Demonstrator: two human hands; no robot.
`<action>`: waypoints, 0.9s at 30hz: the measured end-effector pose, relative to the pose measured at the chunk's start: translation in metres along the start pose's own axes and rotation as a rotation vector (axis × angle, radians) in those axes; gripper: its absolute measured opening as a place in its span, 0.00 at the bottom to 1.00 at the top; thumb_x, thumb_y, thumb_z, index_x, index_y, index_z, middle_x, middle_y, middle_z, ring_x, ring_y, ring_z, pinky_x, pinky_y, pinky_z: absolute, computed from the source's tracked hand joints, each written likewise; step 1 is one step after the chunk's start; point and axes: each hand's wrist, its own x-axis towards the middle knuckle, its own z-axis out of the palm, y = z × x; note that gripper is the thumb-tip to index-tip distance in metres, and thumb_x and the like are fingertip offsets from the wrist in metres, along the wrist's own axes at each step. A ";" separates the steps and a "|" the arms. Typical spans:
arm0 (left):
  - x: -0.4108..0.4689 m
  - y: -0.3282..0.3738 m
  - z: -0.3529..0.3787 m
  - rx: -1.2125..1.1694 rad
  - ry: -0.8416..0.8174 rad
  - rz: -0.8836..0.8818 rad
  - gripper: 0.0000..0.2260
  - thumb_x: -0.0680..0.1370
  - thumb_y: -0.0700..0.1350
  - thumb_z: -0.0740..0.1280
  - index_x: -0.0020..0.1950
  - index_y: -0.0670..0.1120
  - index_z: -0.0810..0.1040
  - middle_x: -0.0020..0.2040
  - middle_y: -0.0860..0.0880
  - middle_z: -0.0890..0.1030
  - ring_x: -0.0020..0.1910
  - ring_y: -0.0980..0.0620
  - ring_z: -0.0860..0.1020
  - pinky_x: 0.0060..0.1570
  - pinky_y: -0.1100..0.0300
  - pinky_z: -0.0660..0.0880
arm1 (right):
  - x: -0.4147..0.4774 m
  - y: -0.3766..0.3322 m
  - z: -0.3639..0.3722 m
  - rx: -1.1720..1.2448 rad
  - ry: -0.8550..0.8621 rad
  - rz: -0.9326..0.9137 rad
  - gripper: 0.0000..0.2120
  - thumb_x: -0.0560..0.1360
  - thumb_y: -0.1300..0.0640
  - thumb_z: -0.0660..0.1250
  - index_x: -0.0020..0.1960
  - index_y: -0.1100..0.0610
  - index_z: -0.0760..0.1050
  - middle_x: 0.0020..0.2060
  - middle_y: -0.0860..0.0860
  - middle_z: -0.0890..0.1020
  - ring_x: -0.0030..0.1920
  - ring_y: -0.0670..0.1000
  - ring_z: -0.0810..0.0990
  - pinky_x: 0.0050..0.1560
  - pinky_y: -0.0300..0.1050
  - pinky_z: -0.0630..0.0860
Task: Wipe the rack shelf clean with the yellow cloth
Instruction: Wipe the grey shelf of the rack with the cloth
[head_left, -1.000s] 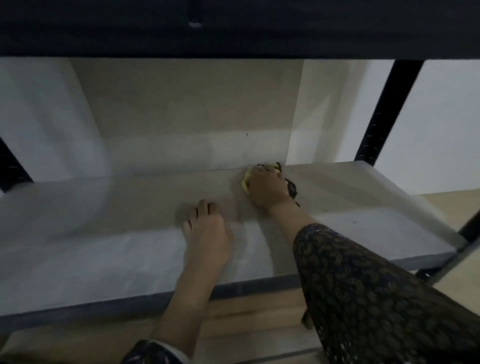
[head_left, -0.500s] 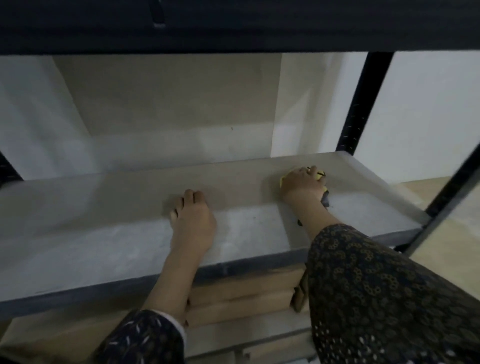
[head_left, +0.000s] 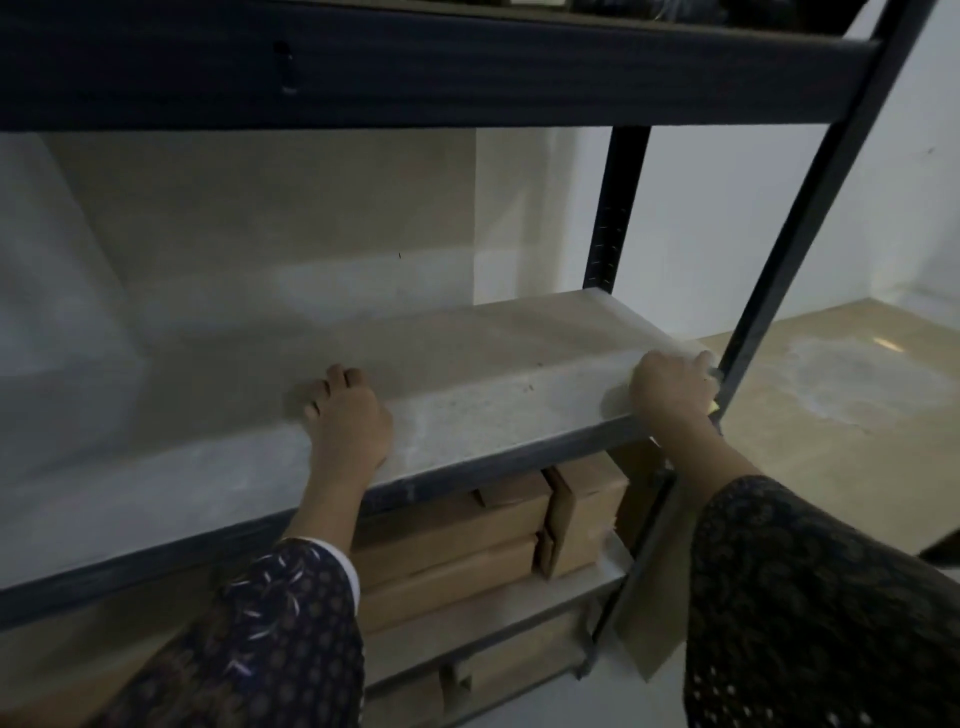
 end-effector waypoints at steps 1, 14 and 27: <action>0.001 0.001 0.000 0.005 -0.002 -0.002 0.16 0.79 0.40 0.56 0.66 0.37 0.67 0.66 0.39 0.66 0.63 0.37 0.66 0.60 0.43 0.66 | -0.004 -0.009 -0.005 0.004 0.052 -0.064 0.12 0.79 0.62 0.58 0.61 0.63 0.73 0.62 0.62 0.75 0.68 0.64 0.66 0.66 0.59 0.68; 0.007 -0.004 0.002 -0.017 -0.037 -0.021 0.15 0.79 0.40 0.56 0.65 0.39 0.68 0.65 0.39 0.66 0.63 0.37 0.65 0.61 0.44 0.64 | -0.017 -0.011 0.029 0.107 0.099 -0.214 0.13 0.77 0.56 0.63 0.58 0.61 0.73 0.60 0.57 0.76 0.65 0.60 0.68 0.64 0.56 0.69; 0.008 0.117 0.032 -0.115 -0.040 0.138 0.15 0.79 0.43 0.56 0.64 0.39 0.68 0.65 0.41 0.68 0.63 0.41 0.67 0.61 0.48 0.65 | 0.053 -0.100 0.047 0.213 -0.011 -0.845 0.14 0.76 0.50 0.61 0.58 0.55 0.75 0.58 0.54 0.78 0.59 0.58 0.76 0.61 0.55 0.71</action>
